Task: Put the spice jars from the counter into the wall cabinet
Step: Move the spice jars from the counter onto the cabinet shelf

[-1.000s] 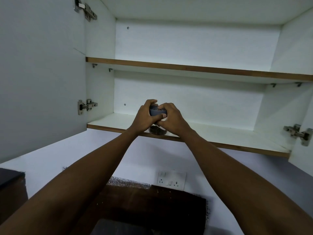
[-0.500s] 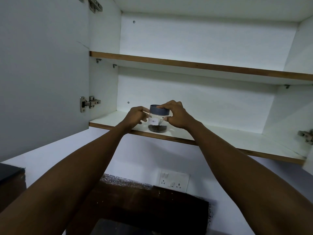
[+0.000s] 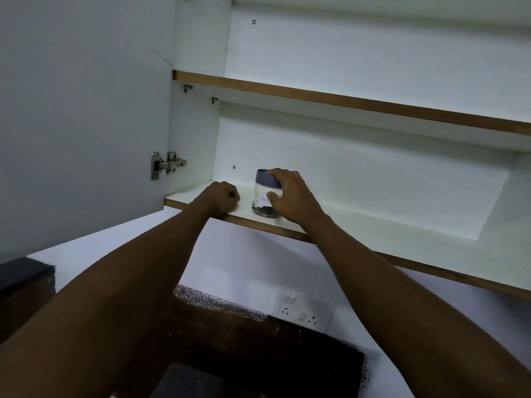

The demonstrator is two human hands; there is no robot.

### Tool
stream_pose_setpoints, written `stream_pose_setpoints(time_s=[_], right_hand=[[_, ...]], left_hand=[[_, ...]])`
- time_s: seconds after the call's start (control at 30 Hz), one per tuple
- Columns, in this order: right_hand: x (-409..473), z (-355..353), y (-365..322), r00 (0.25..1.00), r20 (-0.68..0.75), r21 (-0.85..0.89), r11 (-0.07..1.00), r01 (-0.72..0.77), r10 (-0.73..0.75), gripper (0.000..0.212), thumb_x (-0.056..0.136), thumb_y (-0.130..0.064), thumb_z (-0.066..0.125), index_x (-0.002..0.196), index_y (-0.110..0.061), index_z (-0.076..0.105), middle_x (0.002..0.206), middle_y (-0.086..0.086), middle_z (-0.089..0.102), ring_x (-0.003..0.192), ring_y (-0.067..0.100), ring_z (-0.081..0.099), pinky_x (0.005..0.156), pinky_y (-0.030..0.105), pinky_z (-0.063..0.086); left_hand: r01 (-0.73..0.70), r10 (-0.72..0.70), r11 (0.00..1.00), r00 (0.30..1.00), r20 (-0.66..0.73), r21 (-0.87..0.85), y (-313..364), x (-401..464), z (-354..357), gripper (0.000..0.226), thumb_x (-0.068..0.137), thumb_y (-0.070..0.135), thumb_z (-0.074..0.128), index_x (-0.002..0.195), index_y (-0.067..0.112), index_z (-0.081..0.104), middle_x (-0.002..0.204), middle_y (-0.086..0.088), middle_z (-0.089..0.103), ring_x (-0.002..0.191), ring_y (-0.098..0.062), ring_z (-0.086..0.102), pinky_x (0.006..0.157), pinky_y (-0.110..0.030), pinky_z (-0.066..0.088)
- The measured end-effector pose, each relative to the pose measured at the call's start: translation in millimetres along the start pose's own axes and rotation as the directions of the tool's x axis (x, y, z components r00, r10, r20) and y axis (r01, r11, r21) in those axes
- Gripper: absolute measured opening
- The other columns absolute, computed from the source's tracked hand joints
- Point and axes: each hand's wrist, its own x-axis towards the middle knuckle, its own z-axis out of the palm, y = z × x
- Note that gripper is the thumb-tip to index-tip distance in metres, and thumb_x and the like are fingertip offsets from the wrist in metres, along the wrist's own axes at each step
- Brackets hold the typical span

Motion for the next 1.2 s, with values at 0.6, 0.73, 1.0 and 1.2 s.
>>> stream_pose_setpoints(time_s=[0.6,0.73,1.0,1.2], right_hand=[[142.5,102.8,18.9,0.994,0.067,-0.072,0.994,-0.085,0.090,0.038,0.092,-0.013,0.069,0.129,-0.008,0.059,0.129,0.015,0.065,0.120,0.035,0.063,0.101,0.047,0.055],[158.3,117.9,24.1,0.995,0.059,-0.079,0.994,-0.076,0.081,0.041,0.091,-0.014,0.071,0.130,-0.009,0.059,0.131,0.014,0.066,0.123,0.034,0.062,0.102,0.047,0.054],[169.3,137.9,34.5,0.998,-0.003,-0.075,0.995,-0.062,0.062,0.045,0.093,-0.018,0.070,0.135,-0.010,0.057,0.134,0.012,0.063,0.129,0.033,0.056,0.101,0.052,0.054],[165.5,147.3,31.8,0.999,-0.033,-0.178,0.983,-0.046,0.041,0.057,0.087,-0.021,0.075,0.139,-0.011,0.052,0.137,0.009,0.059,0.132,0.030,0.051,0.100,0.045,0.053]], left_hand=[[0.257,-0.269,0.963,0.900,-0.342,-0.083,-24.0,22.0,16.8,0.020,0.088,0.019,0.063,0.098,0.004,0.070,0.095,-0.016,0.071,0.089,-0.033,0.069,0.078,-0.039,0.060],[0.257,-0.275,0.962,0.910,-0.311,-0.097,-28.4,28.3,18.4,0.014,0.088,0.019,0.062,0.093,0.007,0.066,0.094,-0.014,0.070,0.087,-0.031,0.068,0.080,-0.039,0.060],[0.255,-0.278,0.960,0.919,-0.279,-0.116,-29.9,31.9,18.9,0.019,0.090,0.023,0.066,0.097,0.006,0.068,0.095,-0.014,0.071,0.084,-0.028,0.067,0.079,-0.037,0.060],[0.252,-0.259,0.966,0.933,-0.248,-0.063,-30.7,29.4,20.6,0.028,0.092,0.027,0.063,0.110,0.005,0.066,0.108,-0.014,0.070,0.099,-0.030,0.067,0.080,-0.036,0.053]])
